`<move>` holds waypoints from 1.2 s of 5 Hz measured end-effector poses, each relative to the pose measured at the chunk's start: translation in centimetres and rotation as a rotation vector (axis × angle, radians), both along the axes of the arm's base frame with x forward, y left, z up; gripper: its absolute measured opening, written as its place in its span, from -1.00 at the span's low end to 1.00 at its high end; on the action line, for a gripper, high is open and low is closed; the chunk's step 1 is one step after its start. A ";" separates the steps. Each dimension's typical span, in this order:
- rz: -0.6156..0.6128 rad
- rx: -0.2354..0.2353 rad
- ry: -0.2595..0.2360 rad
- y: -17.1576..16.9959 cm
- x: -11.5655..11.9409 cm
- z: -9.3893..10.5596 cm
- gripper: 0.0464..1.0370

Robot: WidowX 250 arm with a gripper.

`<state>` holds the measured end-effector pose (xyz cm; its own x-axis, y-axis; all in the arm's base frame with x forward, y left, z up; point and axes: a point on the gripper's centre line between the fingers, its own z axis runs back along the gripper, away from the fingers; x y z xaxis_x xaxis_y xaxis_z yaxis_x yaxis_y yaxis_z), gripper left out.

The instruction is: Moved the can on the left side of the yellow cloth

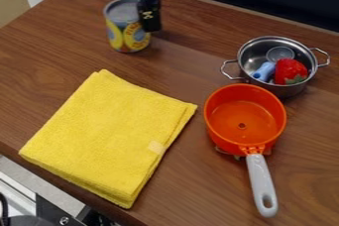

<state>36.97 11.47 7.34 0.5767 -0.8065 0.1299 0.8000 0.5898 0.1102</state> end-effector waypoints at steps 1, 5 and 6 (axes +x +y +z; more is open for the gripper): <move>0.069 0.041 0.005 1.7 -1.6 -0.1 0.90; 0.224 0.097 -0.002 4.4 -7.1 -0.5 0.90; 0.216 0.109 -0.010 4.7 -9.1 -0.1 0.90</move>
<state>27.91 16.20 7.25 0.7363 -0.6744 0.0553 0.6553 0.7310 0.1903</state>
